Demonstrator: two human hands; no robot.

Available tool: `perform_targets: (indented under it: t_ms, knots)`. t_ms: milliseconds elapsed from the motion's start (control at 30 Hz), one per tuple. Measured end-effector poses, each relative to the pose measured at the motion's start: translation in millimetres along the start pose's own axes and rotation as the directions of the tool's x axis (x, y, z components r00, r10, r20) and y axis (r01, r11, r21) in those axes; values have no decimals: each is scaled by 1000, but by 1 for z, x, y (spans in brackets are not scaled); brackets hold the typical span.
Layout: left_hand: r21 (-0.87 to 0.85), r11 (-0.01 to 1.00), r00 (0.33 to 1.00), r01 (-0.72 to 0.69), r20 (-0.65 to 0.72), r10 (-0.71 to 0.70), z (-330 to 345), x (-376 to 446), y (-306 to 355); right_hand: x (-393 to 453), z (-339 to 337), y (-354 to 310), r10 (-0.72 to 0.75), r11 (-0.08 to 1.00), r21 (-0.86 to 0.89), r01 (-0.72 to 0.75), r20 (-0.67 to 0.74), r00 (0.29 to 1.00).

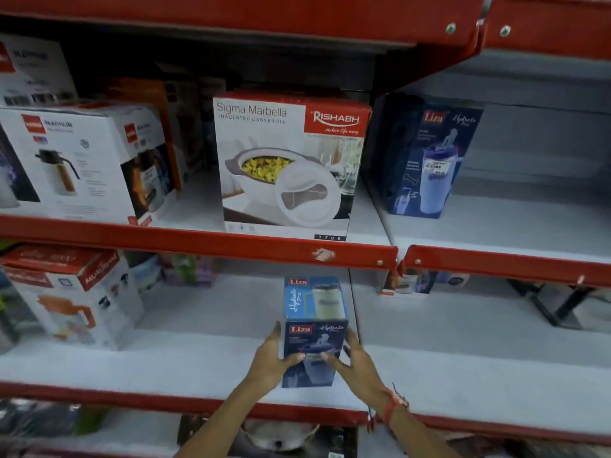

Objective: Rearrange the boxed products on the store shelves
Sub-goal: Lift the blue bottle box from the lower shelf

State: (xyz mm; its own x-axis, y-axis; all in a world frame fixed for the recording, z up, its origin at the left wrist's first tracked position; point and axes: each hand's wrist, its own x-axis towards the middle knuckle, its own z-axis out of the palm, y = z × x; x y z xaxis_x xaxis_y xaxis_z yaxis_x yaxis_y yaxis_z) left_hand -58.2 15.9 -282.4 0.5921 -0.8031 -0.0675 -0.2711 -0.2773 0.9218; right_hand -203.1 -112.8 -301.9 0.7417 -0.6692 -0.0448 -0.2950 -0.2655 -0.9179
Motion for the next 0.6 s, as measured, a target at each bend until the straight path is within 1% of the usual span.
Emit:
perform_targets:
  t_ms: [33, 100, 200, 400, 500, 600]
  knots:
    - [16, 1000, 1000, 13, 2, -13, 3, 2, -1, 1, 2, 1, 10, 1000, -8, -10, -10, 1000]
    - [-13, 999, 999, 34, -31, -35, 5, 1, -2, -2, 5, 1, 29, 999, 35, -27, -55, 998]
    - [-50, 999, 995, 3, -98, -8, 1, -18, 3, -22, 1, -6, 26, 995, 97, -18, -85, 996]
    - [-125, 987, 985, -99, -154, 79, -21, -77, 33, -73, -20, -52, -57, 992, 104, 69, -113, 992]
    - [-200, 968, 979, -151, -166, 119, -38, -104, 61, -99, -34, -84, -108, 986, 116, 122, -120, 987]
    - [-254, 944, 964, -210, -213, 157, -54, -125, 96, -118, -49, -122, -171, 970, 151, 190, -135, 976]
